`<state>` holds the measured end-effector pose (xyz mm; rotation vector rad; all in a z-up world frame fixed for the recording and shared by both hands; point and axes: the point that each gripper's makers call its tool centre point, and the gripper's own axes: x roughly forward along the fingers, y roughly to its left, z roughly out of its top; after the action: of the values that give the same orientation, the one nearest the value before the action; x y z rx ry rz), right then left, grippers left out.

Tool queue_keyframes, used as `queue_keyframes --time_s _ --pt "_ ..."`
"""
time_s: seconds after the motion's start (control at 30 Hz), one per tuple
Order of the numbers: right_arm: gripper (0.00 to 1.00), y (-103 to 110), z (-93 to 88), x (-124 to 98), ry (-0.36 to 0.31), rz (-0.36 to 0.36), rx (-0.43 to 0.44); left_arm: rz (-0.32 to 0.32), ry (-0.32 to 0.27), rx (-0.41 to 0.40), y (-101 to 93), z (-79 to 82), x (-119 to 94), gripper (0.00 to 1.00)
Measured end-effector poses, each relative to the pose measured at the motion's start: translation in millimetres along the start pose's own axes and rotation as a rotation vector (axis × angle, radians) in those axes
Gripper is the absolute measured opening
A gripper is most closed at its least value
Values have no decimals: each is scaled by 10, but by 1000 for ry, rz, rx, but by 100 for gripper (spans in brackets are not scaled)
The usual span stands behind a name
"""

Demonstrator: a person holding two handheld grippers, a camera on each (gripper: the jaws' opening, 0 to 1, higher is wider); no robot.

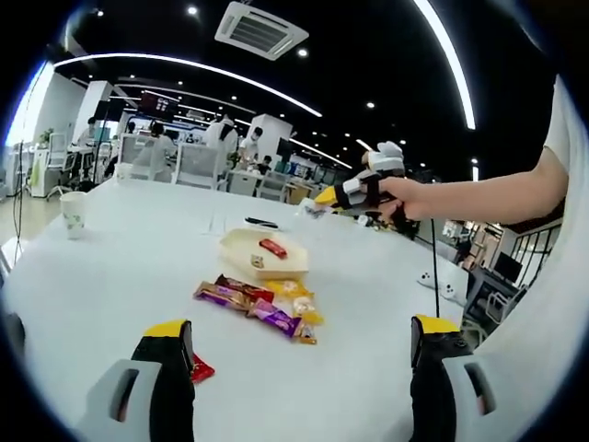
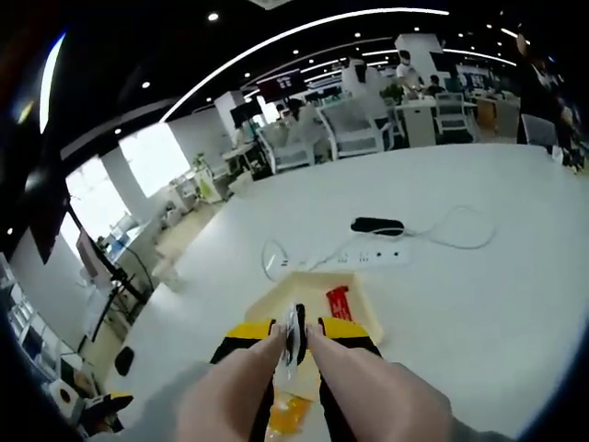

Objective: Place the target food into the container with the food tongs after gripping and lifting it, then release it inside without dropping or visibly crushing the food.

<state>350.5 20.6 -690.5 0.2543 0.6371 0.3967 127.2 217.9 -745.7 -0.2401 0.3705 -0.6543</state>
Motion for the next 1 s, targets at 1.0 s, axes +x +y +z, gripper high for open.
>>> queue_keyframes --time_s 1.0 --pt "17 -82 210 375 1 29 -28 24 2 23 107 54 -110 99"
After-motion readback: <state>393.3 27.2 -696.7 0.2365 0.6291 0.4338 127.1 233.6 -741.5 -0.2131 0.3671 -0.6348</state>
